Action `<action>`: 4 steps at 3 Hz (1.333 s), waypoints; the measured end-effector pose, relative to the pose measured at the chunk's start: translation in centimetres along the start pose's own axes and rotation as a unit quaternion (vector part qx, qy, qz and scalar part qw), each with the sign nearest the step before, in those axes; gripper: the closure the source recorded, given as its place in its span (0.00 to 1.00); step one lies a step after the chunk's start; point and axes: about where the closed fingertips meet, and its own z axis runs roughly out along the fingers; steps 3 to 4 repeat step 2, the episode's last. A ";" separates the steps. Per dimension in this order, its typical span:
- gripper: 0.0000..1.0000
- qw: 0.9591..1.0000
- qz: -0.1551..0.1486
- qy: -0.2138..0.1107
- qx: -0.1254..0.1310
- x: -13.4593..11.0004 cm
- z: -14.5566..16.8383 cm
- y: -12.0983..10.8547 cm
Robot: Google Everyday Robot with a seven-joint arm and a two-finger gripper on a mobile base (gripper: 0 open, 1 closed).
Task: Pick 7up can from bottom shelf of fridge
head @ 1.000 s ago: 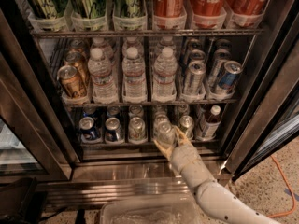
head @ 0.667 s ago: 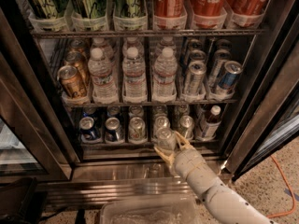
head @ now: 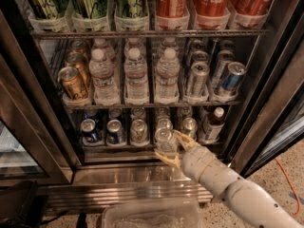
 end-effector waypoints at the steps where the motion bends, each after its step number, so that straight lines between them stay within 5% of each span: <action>1: 1.00 0.998 -0.024 -0.009 -0.052 -3.2 -0.8 0.7; 2: 1.00 0.995 -0.025 -0.003 -0.092 -2.8 -1.0 2.8; 4: 1.00 0.995 -0.025 -0.003 -0.092 -2.8 -1.0 2.8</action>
Offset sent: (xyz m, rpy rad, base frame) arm -0.0111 0.0087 0.0267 -0.0321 -0.0103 0.0932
